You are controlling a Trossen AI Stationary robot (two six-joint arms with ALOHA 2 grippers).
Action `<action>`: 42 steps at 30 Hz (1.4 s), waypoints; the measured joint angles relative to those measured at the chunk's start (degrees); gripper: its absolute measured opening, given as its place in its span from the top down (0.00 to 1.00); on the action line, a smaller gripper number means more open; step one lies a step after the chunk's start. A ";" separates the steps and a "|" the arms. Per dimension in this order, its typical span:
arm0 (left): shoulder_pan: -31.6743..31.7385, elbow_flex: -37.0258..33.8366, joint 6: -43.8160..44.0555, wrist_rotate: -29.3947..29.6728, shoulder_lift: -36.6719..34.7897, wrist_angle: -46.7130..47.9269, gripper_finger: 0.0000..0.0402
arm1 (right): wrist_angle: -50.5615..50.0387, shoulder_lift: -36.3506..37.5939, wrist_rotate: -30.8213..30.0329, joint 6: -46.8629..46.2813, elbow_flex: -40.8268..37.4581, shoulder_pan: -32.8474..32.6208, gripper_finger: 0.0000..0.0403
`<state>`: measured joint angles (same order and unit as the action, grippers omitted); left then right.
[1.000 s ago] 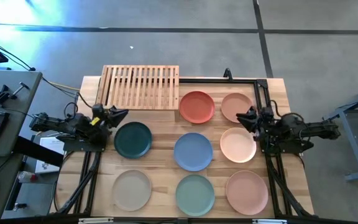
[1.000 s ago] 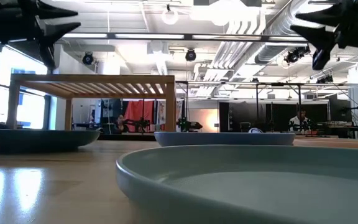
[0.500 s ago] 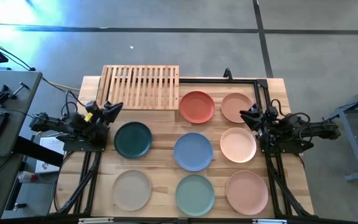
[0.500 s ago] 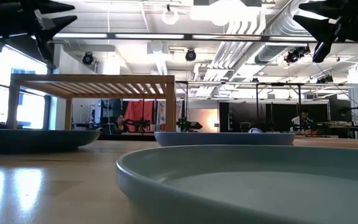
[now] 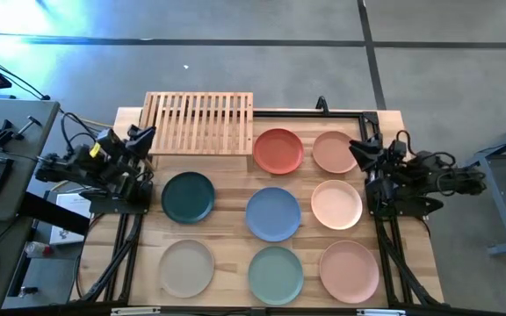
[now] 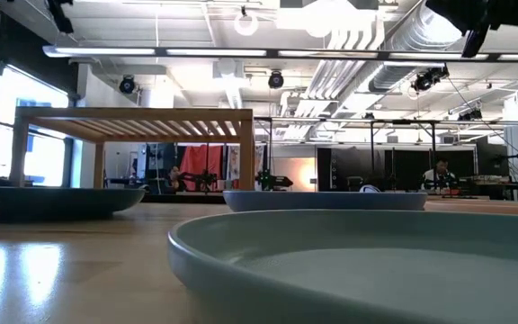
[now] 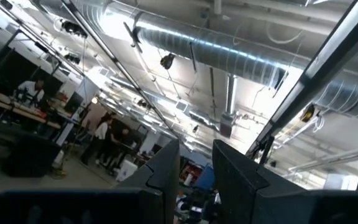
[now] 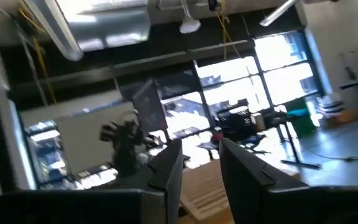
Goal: Place and stack plates onto a shelf
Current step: Put the light blue plate on the shelf
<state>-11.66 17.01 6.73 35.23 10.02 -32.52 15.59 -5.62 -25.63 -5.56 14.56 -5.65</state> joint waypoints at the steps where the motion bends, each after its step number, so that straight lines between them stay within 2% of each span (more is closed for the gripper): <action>1: 0.00 0.99 -0.41 0.00 1.37 0.04 0.79 | -2.52 -1.10 -0.98 0.62 1.94 0.00 0.77; 10: 0.00 9.39 -2.48 0.04 15.09 0.68 0.79 | -23.08 -14.80 -6.22 6.02 21.18 0.02 0.77; 13: 0.00 12.59 -4.12 0.08 19.01 1.23 0.79 | -31.04 -19.48 -9.51 4.67 27.35 0.02 0.77; 18: 0.00 17.53 -9.50 -0.52 23.65 1.38 0.79 | -44.01 -26.86 -9.54 1.05 36.27 0.02 0.77; 22: 0.00 19.96 -13.88 -1.75 25.86 1.62 0.79 | -50.99 -32.10 -5.23 -0.71 41.15 0.02 0.77; 25: 0.00 20.85 -14.28 -1.80 26.49 4.45 0.79 | -52.71 -35.70 1.12 -1.25 42.82 0.02 0.77; 29: 0.00 20.88 -10.57 -1.51 26.52 10.94 0.79 | -52.11 -40.09 11.29 -0.10 42.71 0.02 0.77; 32: 0.00 20.88 -5.92 -1.47 26.76 15.88 0.79 | -51.39 -43.48 16.63 -0.03 42.31 -0.02 0.77; 42: 0.00 20.88 -2.87 -1.31 28.27 20.73 0.79 | -50.92 -55.33 26.51 2.69 42.20 -0.02 0.77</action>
<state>-11.66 37.89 3.85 33.92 38.29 -11.79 -35.33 -60.95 0.88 -2.87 56.77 -5.67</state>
